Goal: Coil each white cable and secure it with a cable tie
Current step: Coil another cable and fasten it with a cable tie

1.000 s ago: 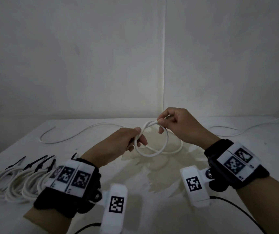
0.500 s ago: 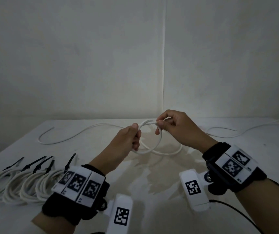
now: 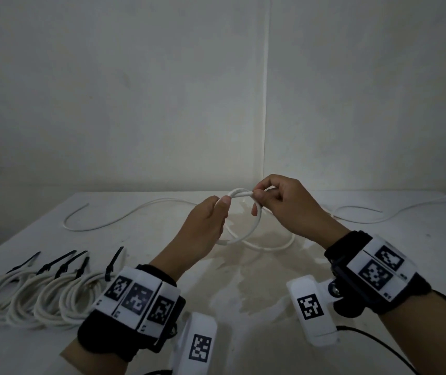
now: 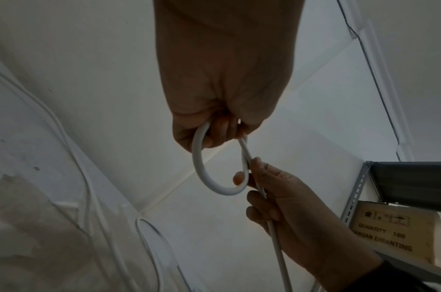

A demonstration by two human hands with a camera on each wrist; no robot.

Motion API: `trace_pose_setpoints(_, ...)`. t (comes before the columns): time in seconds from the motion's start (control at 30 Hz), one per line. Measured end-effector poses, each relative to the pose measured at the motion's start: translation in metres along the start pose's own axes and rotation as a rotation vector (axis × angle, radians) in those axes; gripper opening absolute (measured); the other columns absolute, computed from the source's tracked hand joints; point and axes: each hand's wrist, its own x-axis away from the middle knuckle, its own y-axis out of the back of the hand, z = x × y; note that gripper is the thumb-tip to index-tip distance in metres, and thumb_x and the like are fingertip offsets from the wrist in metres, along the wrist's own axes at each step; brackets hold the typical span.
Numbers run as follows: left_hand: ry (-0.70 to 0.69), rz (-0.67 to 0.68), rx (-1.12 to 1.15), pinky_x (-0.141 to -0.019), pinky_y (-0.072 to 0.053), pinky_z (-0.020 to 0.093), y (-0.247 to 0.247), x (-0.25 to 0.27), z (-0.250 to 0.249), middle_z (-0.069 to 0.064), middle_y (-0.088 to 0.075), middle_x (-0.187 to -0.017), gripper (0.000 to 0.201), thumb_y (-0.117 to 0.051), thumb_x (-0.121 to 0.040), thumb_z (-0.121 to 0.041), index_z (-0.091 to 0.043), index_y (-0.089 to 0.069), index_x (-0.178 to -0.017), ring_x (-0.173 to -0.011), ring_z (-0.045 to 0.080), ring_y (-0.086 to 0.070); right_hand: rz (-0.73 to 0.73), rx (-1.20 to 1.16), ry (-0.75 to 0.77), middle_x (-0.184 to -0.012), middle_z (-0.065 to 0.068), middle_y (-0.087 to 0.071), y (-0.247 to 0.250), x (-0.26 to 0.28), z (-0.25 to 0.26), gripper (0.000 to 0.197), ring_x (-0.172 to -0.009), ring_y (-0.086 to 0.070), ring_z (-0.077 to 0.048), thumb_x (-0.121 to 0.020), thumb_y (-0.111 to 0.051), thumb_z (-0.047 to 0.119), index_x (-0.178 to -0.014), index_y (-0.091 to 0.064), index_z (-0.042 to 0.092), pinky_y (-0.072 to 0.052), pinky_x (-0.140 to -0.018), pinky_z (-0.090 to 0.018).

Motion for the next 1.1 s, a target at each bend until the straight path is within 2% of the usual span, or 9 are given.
trace_pose_setpoints(0.13,0.001,-0.048,0.041,-0.057,-0.034,0.027,0.001,-0.003,0.003,-0.007,-0.039,-0.049,0.040,-0.037,-0.098,-0.030,-0.015,-0.038,-0.061,-0.046,0.007,-0.037,-0.015,0.007,0.023,-0.070,0.008,-0.069,-0.001,-0.002,-0.005,0.013,-0.066,-0.062,-0.004,-0.091,-0.055,0.023,-0.081,-0.059,0.016,-0.045,-0.070,-0.024)
trace_pose_setpoints(0.23,0.042,-0.095,0.216,-0.055,-0.030,0.028,0.012,-0.010,0.007,-0.013,-0.036,-0.040,0.042,-0.039,-0.098,-0.027,-0.017,-0.037,-0.058,-0.039,0.005,-0.033,-0.010,0.166,0.084,-0.073,0.009,-0.065,0.000,0.001,-0.012,0.014,-0.062,-0.054,0.000,-0.095,-0.047,0.026,-0.091,-0.059,0.019,-0.039,-0.062,-0.019)
trace_pose_setpoints(0.4,0.139,-0.236,0.528,-0.040,-0.028,0.017,0.043,-0.019,0.011,-0.013,-0.030,-0.039,0.039,-0.038,-0.099,-0.021,-0.018,-0.034,-0.060,-0.034,0.004,-0.026,-0.099,0.572,0.099,-0.090,-0.005,-0.065,0.007,0.012,-0.037,0.034,-0.080,-0.060,-0.029,-0.098,-0.036,0.027,-0.130,-0.047,0.024,-0.039,-0.066,-0.033)
trace_pose_setpoints(0.57,0.182,-0.316,0.610,-0.037,-0.023,0.015,0.068,-0.019,0.018,-0.012,-0.024,-0.037,0.039,-0.034,-0.099,-0.021,-0.018,-0.029,-0.060,-0.032,0.004,-0.021,-0.244,0.568,0.176,-0.091,-0.006,-0.064,0.020,0.010,-0.063,0.028,-0.076,-0.058,-0.025,-0.098,-0.041,0.019,-0.120,-0.056,0.013,-0.045,-0.064,-0.034)
trace_pose_setpoints(0.63,0.179,-0.318,0.579,-0.037,-0.023,0.016,0.066,-0.018,0.020,-0.011,-0.025,-0.036,0.039,-0.034,-0.099,-0.021,-0.018,-0.029,-0.061,-0.032,0.004,-0.022,-0.239,0.786,0.317,-0.083,-0.010,-0.066,0.014,0.004,-0.064,0.028,-0.072,-0.063,-0.029,-0.093,-0.043,0.020,-0.108,-0.065,0.011,-0.049,-0.051,-0.035)
trace_pose_setpoints(0.73,0.169,-0.310,0.502,-0.042,-0.025,0.020,0.061,-0.019,0.021,-0.011,-0.028,-0.037,0.039,-0.033,-0.100,-0.022,-0.018,-0.031,-0.061,-0.034,0.005,-0.024,-0.170,1.017,0.533,-0.064,-0.003,-0.061,-0.004,-0.003,-0.061,0.035,-0.052,-0.060,-0.021,-0.080,-0.039,0.023,-0.089,-0.071,0.013,-0.033,-0.031,-0.021)
trace_pose_setpoints(0.83,0.159,-0.299,0.418,-0.049,-0.025,0.025,0.057,-0.018,0.023,-0.012,-0.030,-0.038,0.040,-0.035,-0.099,-0.022,-0.017,-0.033,-0.060,-0.037,0.005,-0.026,-0.054,1.054,0.689,-0.059,0.000,-0.057,-0.026,0.001,-0.051,0.010,-0.048,-0.056,-0.018,-0.075,-0.057,0.017,-0.077,-0.066,0.013,-0.028,-0.032,-0.018)
trace_pose_setpoints(0.9,0.141,-0.290,0.373,-0.050,-0.026,0.026,0.054,-0.018,0.025,-0.013,-0.030,-0.039,0.040,-0.036,-0.099,-0.023,-0.017,-0.033,-0.060,-0.037,0.005,-0.026,-0.010,0.992,0.785,-0.060,-0.001,-0.056,-0.038,0.004,-0.047,0.021,-0.050,-0.055,-0.018,-0.058,-0.077,0.005,-0.072,-0.062,0.011,-0.028,-0.034,-0.020)
trace_pose_setpoints(1.1,0.111,-0.245,0.301,-0.053,-0.027,0.028,0.043,-0.017,0.028,-0.012,-0.031,-0.040,0.040,-0.035,-0.099,-0.022,-0.017,-0.032,-0.060,-0.042,0.006,-0.028,0.011,0.823,0.944,-0.068,-0.001,-0.057,-0.054,0.004,-0.026,0.012,-0.064,-0.047,-0.014,-0.075,-0.055,0.005,-0.084,-0.057,0.013,-0.030,-0.039,-0.022)
